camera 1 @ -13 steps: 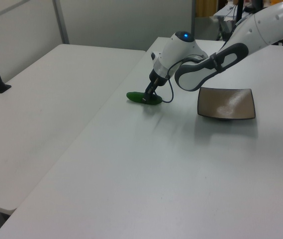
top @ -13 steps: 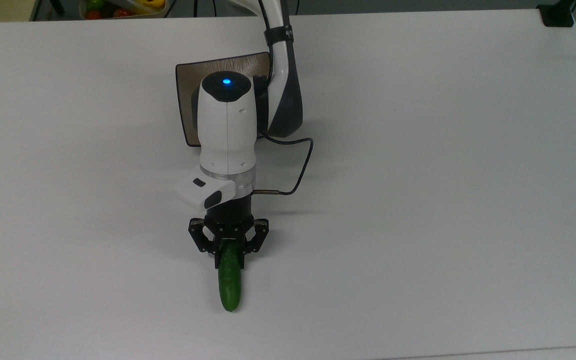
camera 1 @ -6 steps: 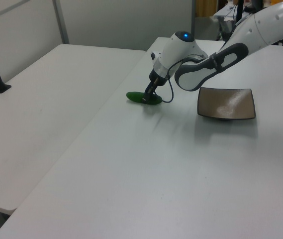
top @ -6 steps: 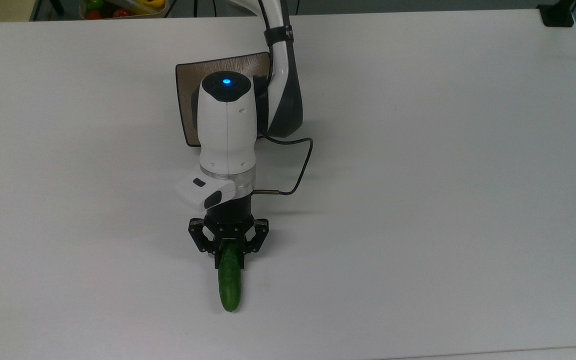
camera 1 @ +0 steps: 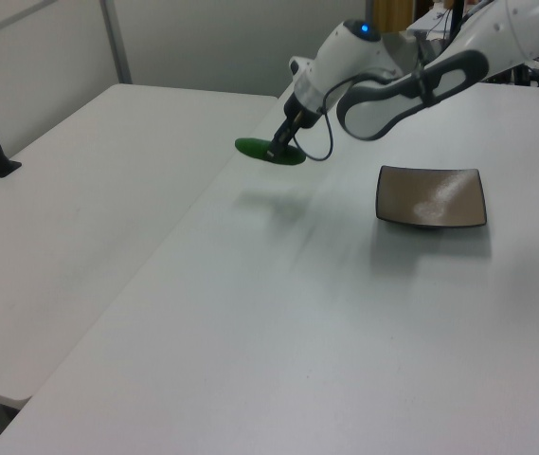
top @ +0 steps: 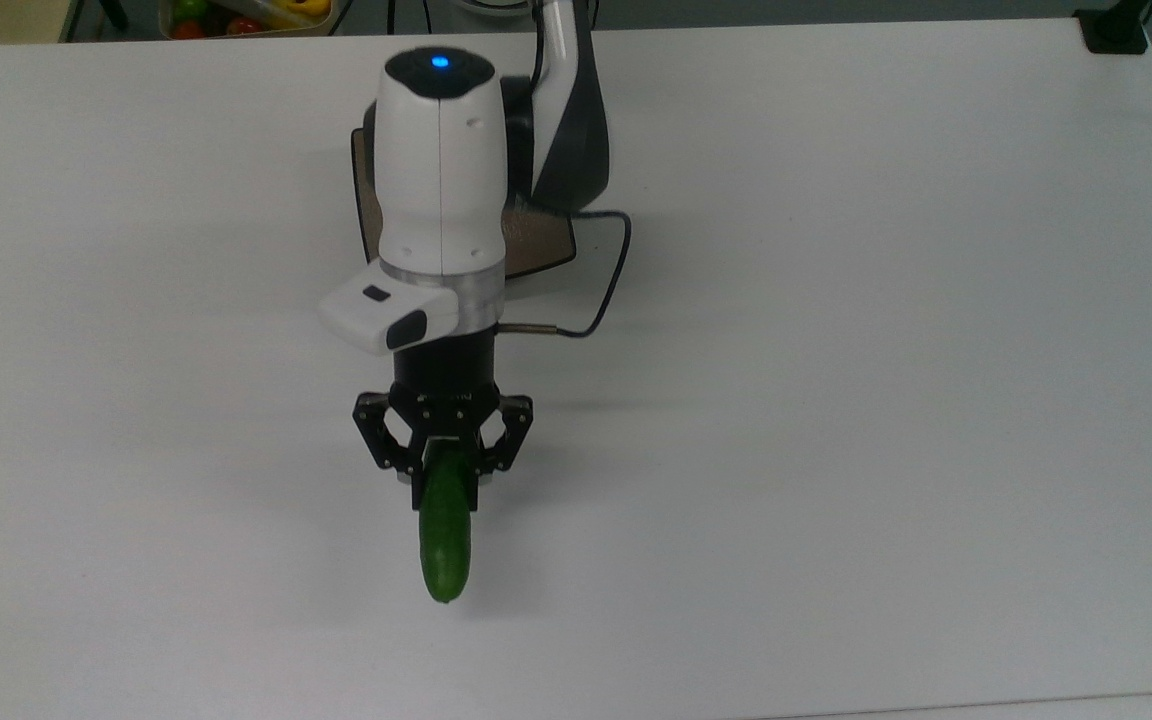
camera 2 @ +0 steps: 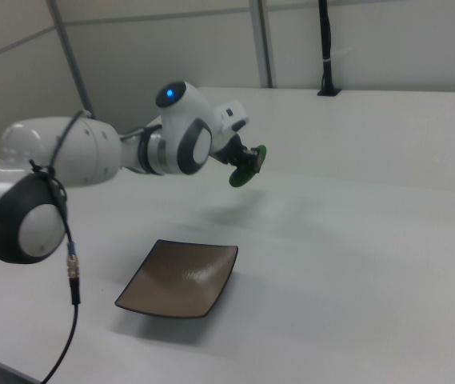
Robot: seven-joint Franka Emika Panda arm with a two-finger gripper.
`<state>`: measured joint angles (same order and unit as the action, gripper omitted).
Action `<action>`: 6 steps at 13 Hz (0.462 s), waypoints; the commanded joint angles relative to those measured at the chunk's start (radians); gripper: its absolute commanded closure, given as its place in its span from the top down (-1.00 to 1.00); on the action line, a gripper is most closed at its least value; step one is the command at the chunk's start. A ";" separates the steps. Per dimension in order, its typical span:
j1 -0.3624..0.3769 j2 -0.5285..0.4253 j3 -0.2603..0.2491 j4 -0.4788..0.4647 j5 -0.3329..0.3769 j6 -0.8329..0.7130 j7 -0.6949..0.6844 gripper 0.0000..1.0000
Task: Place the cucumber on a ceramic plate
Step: 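Lift the cucumber and carry it over the brown square plate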
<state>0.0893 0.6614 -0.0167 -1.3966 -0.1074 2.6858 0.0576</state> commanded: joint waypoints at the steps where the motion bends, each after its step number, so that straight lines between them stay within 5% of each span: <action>1: 0.007 -0.192 -0.006 -0.125 0.000 -0.186 0.013 -0.66; 6: 0.010 -0.400 -0.005 -0.229 0.018 -0.435 -0.002 -0.65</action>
<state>0.0903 0.4224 -0.0167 -1.4835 -0.1071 2.3553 0.0576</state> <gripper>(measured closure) 0.573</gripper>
